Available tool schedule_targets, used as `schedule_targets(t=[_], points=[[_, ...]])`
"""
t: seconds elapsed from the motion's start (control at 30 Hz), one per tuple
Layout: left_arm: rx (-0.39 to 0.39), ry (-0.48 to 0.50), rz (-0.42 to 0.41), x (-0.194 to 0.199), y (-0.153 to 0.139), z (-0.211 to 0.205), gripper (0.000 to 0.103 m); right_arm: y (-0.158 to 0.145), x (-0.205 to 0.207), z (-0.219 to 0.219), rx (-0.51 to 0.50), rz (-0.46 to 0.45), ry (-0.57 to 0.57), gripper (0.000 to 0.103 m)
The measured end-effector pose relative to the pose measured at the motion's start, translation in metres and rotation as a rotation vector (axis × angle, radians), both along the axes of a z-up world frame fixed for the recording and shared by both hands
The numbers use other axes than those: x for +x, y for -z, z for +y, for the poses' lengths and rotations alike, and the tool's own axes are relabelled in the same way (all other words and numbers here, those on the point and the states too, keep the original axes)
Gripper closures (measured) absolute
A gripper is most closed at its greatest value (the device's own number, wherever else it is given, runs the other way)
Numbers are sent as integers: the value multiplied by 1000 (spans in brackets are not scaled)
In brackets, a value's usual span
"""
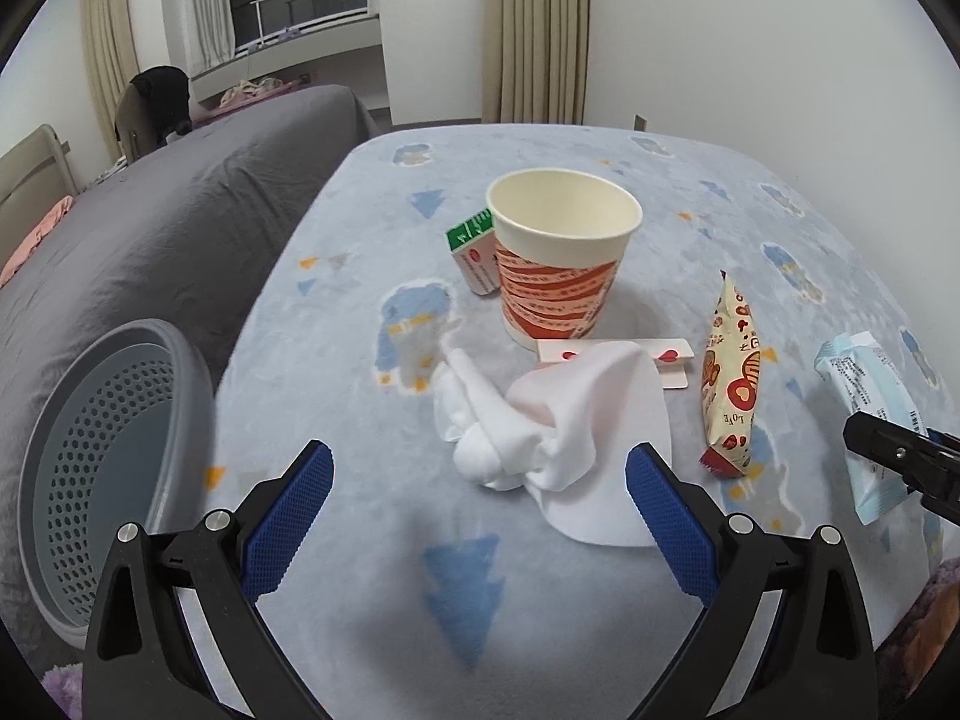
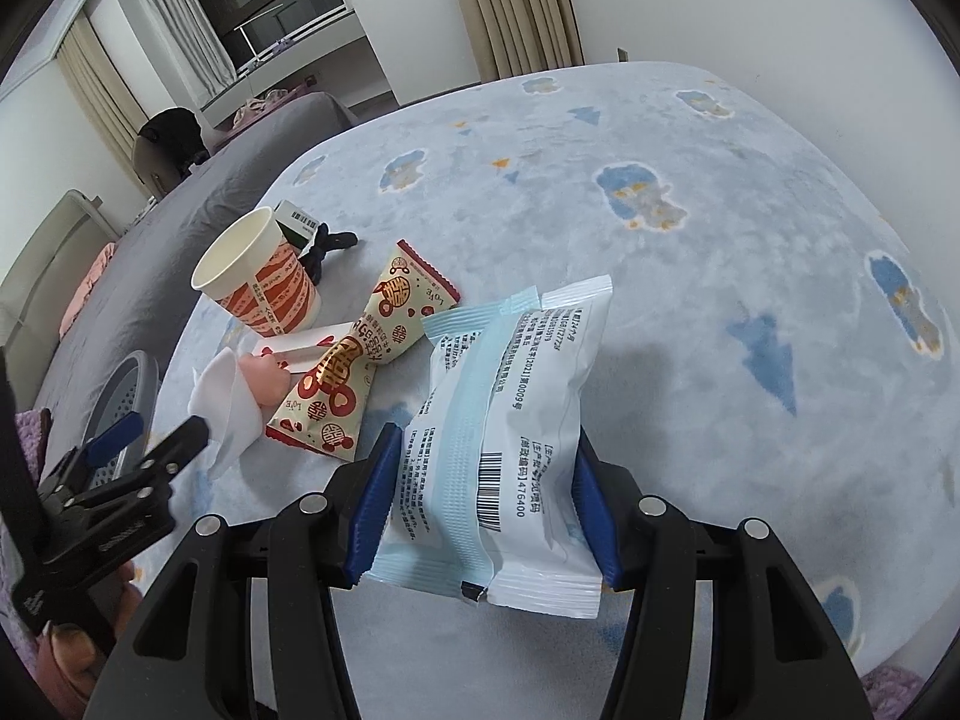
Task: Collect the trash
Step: 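Close the left tool on the white tissue while the right tool holds the packet, then carry tissue and packet over the basket and open the left tool to drop the tissue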
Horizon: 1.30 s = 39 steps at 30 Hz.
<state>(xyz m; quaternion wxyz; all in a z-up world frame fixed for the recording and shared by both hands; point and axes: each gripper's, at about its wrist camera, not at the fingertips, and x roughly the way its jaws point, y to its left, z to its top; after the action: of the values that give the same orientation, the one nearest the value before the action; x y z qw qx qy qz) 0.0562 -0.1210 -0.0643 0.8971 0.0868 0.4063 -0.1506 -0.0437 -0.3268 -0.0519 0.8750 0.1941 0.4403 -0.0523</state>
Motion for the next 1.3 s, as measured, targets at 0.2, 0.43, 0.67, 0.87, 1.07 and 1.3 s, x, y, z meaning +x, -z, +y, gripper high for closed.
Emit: schedule_targets(t=[0.2,0.43,0.67,0.87,1.07,1.3], points=[[14,4,22,9,14,-10,15,4,3,-3,41,-1,-9,50],[-33,23,110,16,24,-8,61,8,4,-5,56,2,-17,50],[-64,25,85,9,14,5,65,6,2,-4,53,-6,-15,50],[-62,-5,21,-1,-4,24,65,0,-1,0,34,-23,-17,50],[-54,-58,-48,-10,-22,52,65,-6,-1,14,-6,-30,-27,50],[-36,-122,-111,-18,-40,90,65,-21,3,42,-42,-45,-65,50]])
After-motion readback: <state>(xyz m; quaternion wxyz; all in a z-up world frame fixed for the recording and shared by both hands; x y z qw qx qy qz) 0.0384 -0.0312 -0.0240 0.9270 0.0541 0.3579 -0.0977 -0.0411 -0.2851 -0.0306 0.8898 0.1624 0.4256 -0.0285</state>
